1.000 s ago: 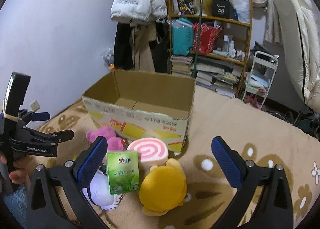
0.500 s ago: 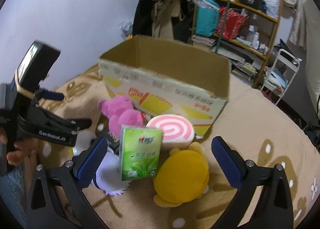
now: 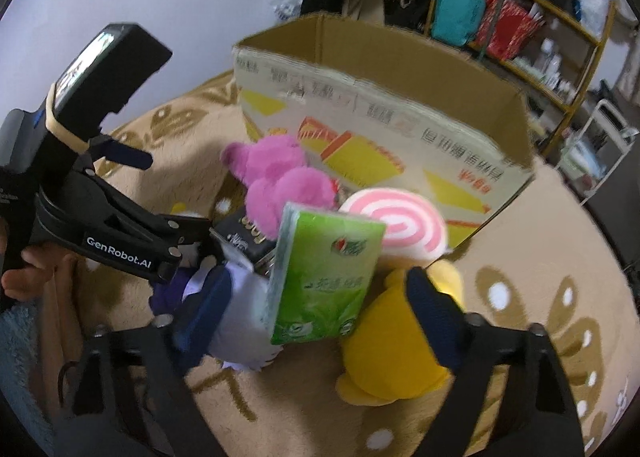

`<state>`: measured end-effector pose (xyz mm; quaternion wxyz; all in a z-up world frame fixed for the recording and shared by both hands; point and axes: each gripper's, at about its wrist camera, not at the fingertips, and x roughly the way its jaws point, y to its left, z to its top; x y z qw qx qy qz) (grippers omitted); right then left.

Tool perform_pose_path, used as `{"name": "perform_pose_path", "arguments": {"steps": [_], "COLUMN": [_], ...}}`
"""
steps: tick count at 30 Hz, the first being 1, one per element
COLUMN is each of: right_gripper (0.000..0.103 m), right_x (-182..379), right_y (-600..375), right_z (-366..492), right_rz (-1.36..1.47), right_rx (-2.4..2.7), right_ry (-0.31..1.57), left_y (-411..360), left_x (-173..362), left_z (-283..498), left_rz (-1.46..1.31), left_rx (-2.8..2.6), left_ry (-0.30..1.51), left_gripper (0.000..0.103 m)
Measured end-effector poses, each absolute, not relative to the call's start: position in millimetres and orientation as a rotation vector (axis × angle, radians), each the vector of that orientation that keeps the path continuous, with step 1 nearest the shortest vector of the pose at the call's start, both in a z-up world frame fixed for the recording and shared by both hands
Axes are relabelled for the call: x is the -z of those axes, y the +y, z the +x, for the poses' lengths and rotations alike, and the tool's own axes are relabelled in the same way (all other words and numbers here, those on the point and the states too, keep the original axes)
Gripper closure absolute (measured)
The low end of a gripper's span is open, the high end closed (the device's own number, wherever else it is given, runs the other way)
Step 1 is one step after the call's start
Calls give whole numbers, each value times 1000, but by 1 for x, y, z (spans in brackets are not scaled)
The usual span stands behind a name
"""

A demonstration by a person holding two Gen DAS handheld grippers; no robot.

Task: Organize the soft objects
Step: 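Lower left tool to white pompom keychain while right tool lowers to green tissue pack, then close left tool on white pompom keychain while right tool closes on green tissue pack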

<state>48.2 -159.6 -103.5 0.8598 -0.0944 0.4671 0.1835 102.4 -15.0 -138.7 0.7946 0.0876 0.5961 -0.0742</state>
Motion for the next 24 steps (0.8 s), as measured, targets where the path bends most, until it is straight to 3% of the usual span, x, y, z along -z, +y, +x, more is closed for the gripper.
{"name": "perform_pose_path", "arguments": {"steps": [3, 11, 14, 16, 20, 24], "right_gripper": [31, 40, 50, 51, 52, 53], "right_x": [112, 124, 125, 124, 125, 124], "right_y": [-156, -156, -159, -161, -157, -160], "right_z": [51, 59, 60, 58, 58, 58], "right_rz": [-175, -141, -134, -148, -155, -142], "right_rx": [-413, -377, -385, -382, -384, -378], "right_ry": [1022, 1068, 1078, 1080, 1082, 1079], "left_y": [-17, -14, -15, -19, -25, -27], "left_x": [141, 147, 150, 151, 155, 152], "left_z": [104, 107, 105, 103, 100, 97], "left_rz": [190, 150, 141, 135, 97, 44], "left_rx": [169, 203, 234, 273, 320, 366], "left_ry": [1296, 1330, 1350, 1363, 1400, 1407], "left_gripper": [0, 0, 2, 15, 29, 51]}}
